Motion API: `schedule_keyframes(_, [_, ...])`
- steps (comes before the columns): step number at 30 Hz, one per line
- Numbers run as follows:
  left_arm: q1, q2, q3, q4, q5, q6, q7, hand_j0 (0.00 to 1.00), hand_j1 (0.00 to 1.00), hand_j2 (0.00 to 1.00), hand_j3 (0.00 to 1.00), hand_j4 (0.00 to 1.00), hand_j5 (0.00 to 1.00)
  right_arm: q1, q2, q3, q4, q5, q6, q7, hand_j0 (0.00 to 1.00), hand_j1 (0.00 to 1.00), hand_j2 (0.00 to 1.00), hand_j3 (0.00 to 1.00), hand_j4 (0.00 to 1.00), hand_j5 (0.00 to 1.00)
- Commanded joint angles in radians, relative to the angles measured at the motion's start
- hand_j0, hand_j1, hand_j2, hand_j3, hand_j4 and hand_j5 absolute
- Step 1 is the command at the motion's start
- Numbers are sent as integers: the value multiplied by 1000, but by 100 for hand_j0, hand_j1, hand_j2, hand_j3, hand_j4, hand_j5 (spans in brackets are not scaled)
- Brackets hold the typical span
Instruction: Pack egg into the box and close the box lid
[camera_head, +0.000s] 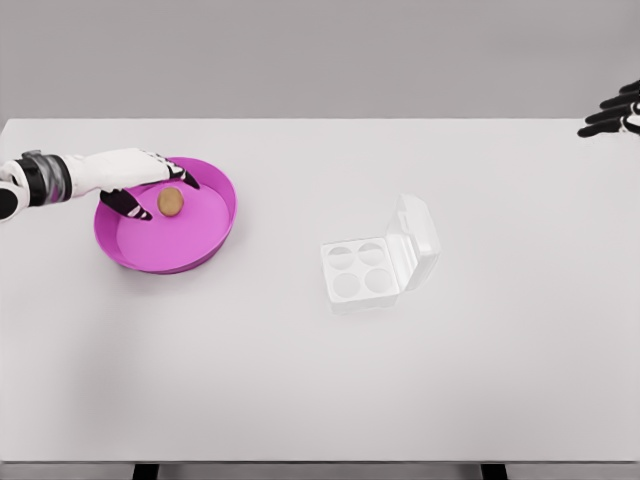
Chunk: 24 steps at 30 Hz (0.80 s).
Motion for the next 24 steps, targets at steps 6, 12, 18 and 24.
schedule_keyframes(6, [-2, -6, 2, 0, -28, 3, 0, 81, 81, 81, 81, 81, 81, 63, 80, -36, -41, 78, 3, 0, 100, 100, 100, 100, 100, 100])
schedule_keyframes(12, [-2, -15, 2, 4, -41, 3, 0, 79, 79, 79, 79, 79, 79, 181, 127, -80, -32, 98, 3, 0, 100, 100, 100, 100, 100, 100])
schedule_keyframes(18, [-2, -33, 2, 6, -57, 3, 0, 79, 79, 79, 79, 79, 79, 222, 371, -168, -9, 125, 3, 0, 100, 100, 100, 100, 100, 100])
schedule_keyframes(24, [-2, -33, 2, 8, -57, 3, 0, 76, 76, 76, 76, 76, 76, 331, 201, -169, 31, 133, 3, 0, 100, 100, 100, 100, 100, 100])
